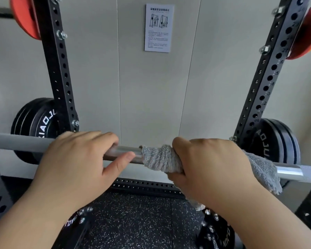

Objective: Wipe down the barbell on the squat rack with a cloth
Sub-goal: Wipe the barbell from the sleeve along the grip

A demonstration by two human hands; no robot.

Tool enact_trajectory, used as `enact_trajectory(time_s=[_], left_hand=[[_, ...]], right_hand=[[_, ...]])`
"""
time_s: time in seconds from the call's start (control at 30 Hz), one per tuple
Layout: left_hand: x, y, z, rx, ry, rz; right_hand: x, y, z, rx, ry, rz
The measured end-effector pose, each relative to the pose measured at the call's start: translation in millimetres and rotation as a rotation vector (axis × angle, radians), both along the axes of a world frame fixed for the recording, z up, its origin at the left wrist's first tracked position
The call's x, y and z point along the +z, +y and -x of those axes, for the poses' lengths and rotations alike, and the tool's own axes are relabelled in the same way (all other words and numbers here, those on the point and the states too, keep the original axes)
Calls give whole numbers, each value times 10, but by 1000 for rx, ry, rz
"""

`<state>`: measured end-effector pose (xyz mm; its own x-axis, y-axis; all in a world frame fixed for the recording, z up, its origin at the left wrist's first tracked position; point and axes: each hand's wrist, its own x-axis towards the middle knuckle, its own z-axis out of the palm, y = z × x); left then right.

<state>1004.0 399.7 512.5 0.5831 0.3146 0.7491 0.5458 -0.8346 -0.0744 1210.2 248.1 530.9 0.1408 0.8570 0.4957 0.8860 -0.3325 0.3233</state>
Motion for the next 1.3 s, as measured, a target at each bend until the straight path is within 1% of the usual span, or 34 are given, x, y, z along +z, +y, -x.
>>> enact_trajectory(time_s=[0.1, 0.17, 0.3, 0.37, 0.47, 0.53, 0.6, 0.67, 0.73, 0.77, 0.87, 0.97, 1.1, 1.13, 1.2, 1.3], left_hand=[[-19, 20, -5, 27, 17, -21], [-16, 9, -28, 17, 29, -18], [-31, 16, 21, -13, 41, -44], [-68, 56, 65, -13, 61, -43], [-55, 113, 150, -74, 88, -46], [-11, 186, 258, -114, 85, -47], [11, 325, 423, -88, 77, -61], [1, 483, 599, -52, 72, -47], [-47, 578, 688, -26, 89, -52], [-78, 594, 697, -12, 95, -60], [-103, 574, 637, 24, 100, -54], [-76, 576, 656, -8, 87, -45], [-107, 575, 696, -16, 84, -52], [-116, 578, 697, -14, 90, -51], [-124, 593, 705, -13, 103, -38], [-117, 608, 697, -30, 95, -35]], right_hand=[[72, 81, 102, 23, 62, -100], [83, 230, 255, 71, 108, -83], [46, 526, 634, 36, 76, -52], [-32, 575, 589, 34, 59, -104], [3, 381, 470, 48, 59, -45], [54, 204, 329, 20, 42, -43], [76, 84, 285, -29, 81, -54], [99, 122, 311, -75, 42, -135], [108, 194, 422, -146, 55, -133], [94, 260, 494, -148, 64, -131], [37, 563, 754, -109, 22, -91], [-32, 849, 978, -9, 66, -89], [-14, 764, 937, 53, 40, -101], [29, 669, 896, 23, 40, -96], [156, 496, 867, -66, 102, -53], [242, 455, 854, -123, 108, -74]])
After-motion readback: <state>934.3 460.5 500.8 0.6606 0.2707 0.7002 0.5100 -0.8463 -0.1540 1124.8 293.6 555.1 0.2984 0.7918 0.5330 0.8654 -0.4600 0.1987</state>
